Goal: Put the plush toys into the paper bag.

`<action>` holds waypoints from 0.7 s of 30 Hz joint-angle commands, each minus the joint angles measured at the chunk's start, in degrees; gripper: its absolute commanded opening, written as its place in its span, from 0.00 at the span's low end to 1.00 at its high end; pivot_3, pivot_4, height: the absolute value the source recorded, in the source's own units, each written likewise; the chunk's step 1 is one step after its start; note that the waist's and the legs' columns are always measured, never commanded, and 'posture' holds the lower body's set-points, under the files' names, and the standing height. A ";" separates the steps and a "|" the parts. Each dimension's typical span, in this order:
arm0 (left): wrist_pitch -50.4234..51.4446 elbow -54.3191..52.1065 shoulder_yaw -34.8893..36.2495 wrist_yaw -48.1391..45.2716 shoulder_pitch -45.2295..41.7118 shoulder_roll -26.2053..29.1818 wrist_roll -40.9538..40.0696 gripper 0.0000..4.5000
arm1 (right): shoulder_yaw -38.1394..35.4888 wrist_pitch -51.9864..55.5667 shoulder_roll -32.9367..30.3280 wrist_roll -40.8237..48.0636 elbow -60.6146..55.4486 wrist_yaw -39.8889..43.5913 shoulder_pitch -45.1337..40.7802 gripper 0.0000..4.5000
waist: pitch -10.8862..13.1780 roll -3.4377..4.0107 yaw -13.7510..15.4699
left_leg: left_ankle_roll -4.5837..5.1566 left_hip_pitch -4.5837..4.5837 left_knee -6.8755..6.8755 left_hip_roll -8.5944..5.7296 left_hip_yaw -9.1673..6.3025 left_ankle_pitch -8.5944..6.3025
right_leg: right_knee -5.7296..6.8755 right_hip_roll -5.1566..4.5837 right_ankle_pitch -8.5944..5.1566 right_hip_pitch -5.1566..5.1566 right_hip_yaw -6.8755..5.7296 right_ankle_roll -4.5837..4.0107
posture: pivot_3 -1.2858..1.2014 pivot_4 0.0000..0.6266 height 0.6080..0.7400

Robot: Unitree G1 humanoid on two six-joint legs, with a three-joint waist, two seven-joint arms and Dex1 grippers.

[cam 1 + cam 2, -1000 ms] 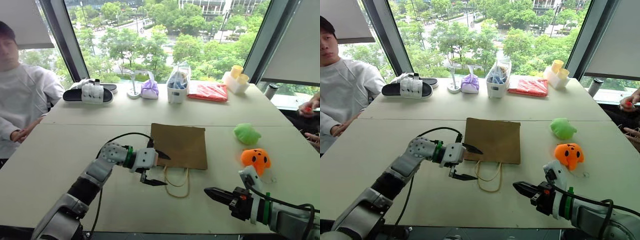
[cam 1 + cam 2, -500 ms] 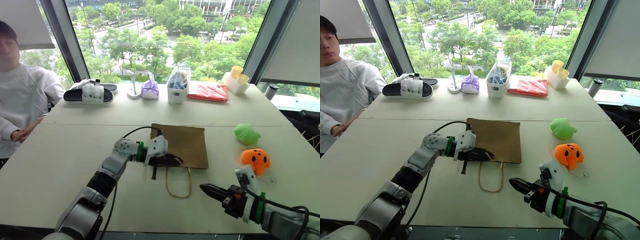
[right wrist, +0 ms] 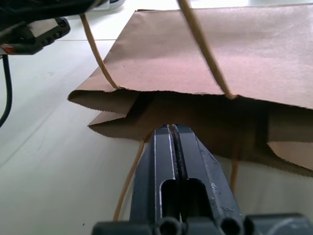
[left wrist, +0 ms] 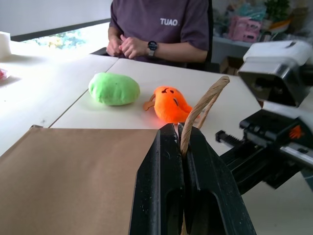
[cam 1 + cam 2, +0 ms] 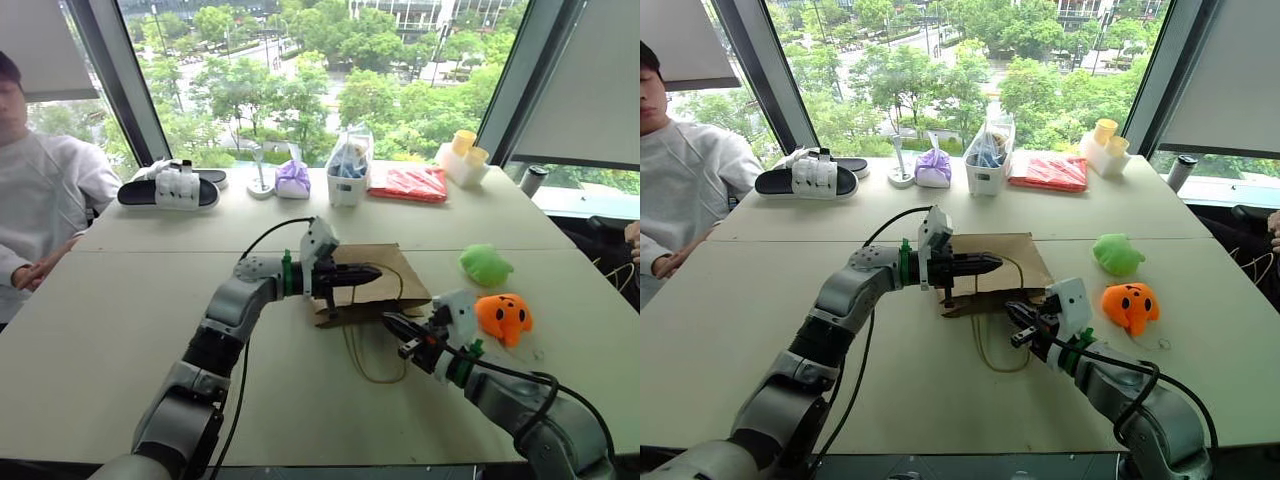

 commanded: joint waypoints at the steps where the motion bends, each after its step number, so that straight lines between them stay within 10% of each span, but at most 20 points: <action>1: 2.73 -3.57 1.82 1.07 -0.79 -0.70 -2.70 0.01 | 1.62 -3.51 1.78 -4.37 3.55 0.08 -2.50 0.00 | 0.00 0.00 -0.02 | 0.00 0.01 0.00 0.00 0.00 0.00 | 0.01 0.00 0.00 0.00 0.00 0.00 | 0.52 0.24 1.00; 21: 4.12 -7.51 3.49 5.55 -5.44 -2.46 -5.50 0.01 | 8.64 -12.66 10.19 -23.42 28.72 0.62 -12.46 0.00 | -0.02 0.00 -1.32 | -0.16 0.06 -0.01 -0.02 0.01 0.09 | 0.37 0.00 0.00 -0.15 0.03 -0.01 | 0.52 0.24 1.00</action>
